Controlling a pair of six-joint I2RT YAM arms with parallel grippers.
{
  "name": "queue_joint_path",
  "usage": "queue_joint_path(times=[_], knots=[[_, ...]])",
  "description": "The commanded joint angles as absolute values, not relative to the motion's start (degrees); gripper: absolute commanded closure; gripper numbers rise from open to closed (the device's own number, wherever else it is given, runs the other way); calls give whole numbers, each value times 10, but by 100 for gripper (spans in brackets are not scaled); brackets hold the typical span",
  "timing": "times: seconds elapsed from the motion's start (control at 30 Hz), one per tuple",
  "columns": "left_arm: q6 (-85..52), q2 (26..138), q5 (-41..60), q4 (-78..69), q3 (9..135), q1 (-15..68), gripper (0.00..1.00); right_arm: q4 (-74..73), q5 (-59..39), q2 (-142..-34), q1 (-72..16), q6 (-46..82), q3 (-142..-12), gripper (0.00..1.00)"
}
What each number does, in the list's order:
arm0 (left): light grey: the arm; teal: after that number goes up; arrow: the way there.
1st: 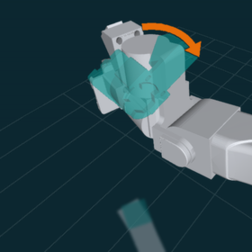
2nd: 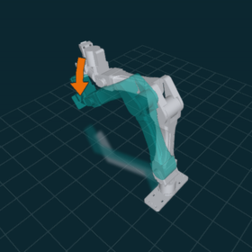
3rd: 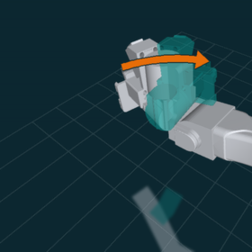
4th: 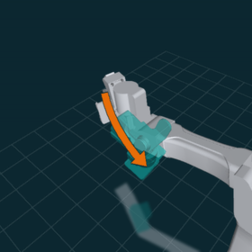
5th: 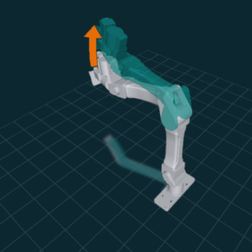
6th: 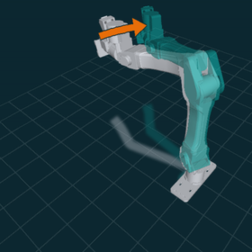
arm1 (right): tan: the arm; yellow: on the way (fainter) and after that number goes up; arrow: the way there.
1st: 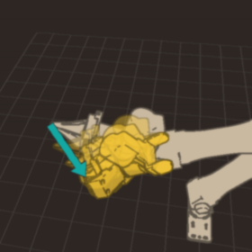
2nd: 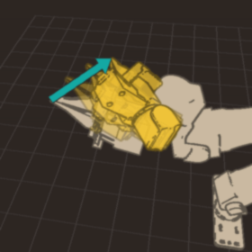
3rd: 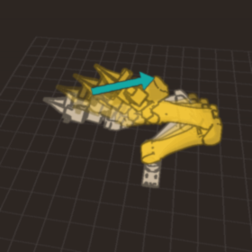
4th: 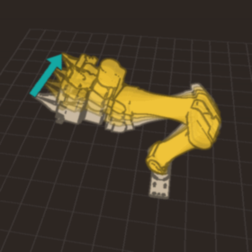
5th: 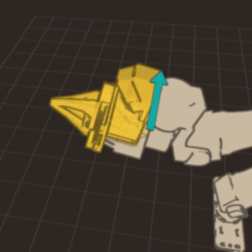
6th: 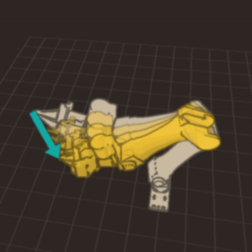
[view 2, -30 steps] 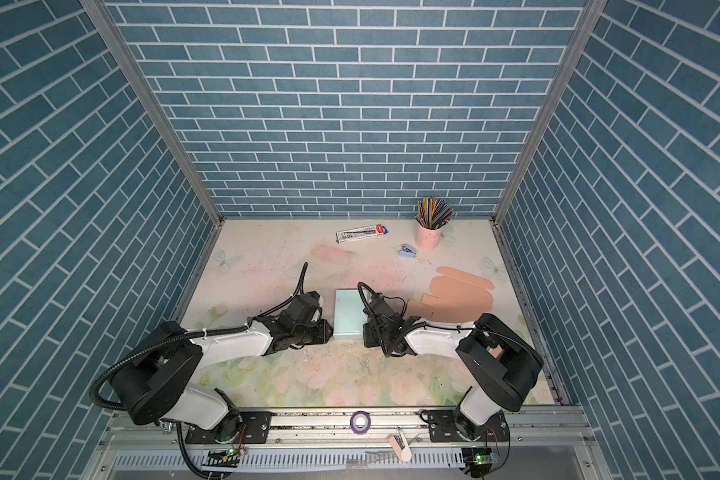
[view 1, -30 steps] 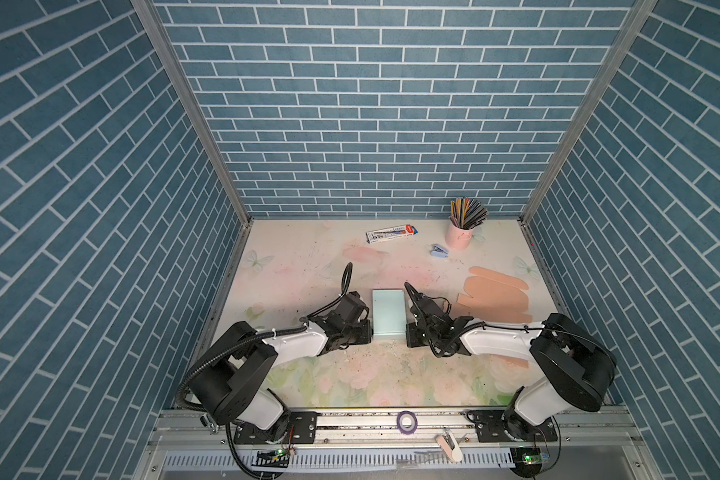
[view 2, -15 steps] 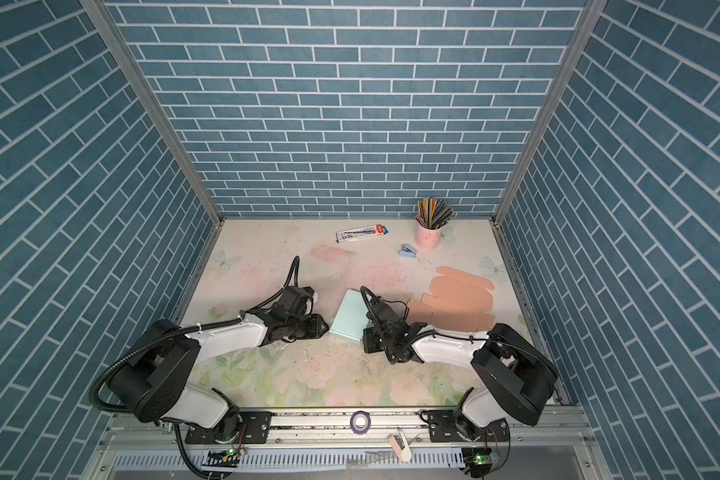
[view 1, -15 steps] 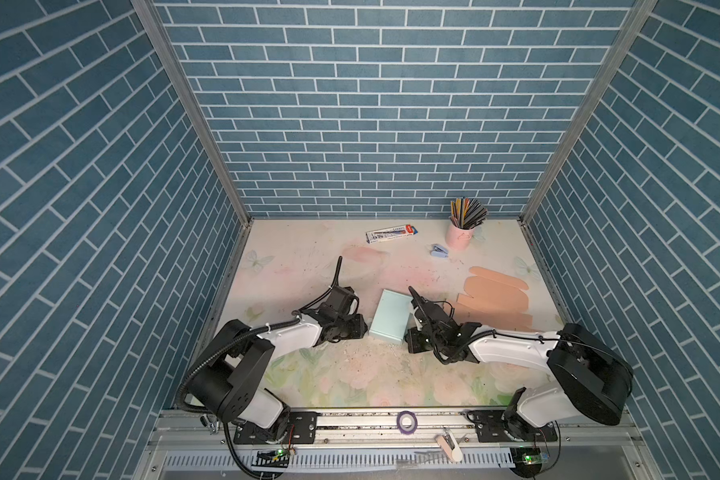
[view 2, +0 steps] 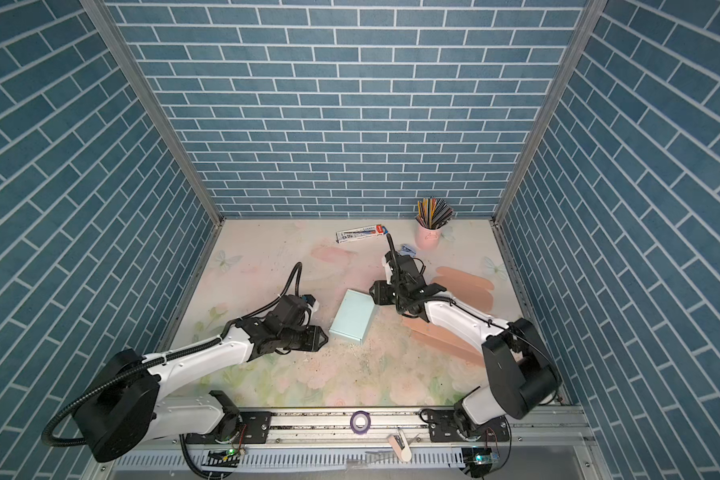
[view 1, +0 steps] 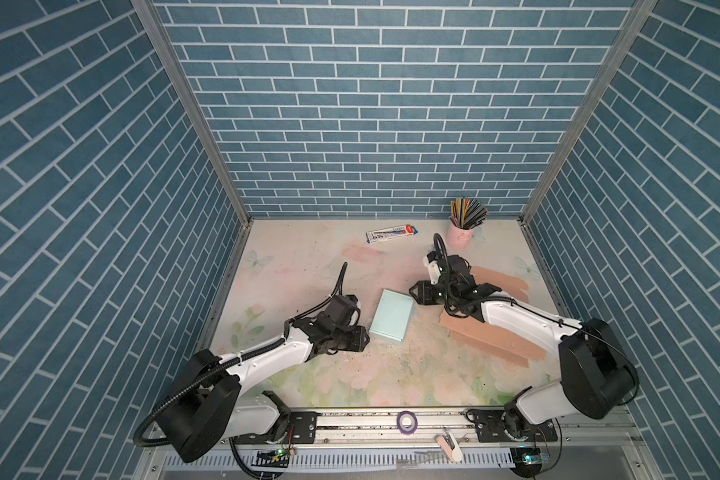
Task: Fold the paper box
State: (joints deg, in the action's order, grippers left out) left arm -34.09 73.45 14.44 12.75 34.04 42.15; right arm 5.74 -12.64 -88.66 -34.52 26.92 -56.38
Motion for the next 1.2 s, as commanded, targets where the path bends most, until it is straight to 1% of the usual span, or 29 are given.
queue_joint_path(times=[0.0, 0.07, 0.23, 0.47, 0.6, 0.93, 1.17], knots=[[-372, 731, 139, 118, 330, 455, 56, 93, -189, -953, -342, 226, -623, 42], [-387, 738, 142, 90, 321, 469, 56, 107, -202, -991, -342, 215, -658, 38], [-401, 783, 149, 22, 326, 485, 56, 123, -213, -1058, -335, 202, -705, 33], [-397, 820, 144, -8, 342, 475, 57, 125, -221, -1092, -324, 200, -707, 32], [-389, 828, 148, -9, 347, 453, 58, 114, -237, -1078, -324, 208, -684, 33], [-353, 832, 173, 0, 358, 377, 59, 78, -262, -1003, -325, 243, -580, 35], [-341, 846, 182, -6, 367, 349, 59, 60, -272, -956, -340, 272, -534, 36]])
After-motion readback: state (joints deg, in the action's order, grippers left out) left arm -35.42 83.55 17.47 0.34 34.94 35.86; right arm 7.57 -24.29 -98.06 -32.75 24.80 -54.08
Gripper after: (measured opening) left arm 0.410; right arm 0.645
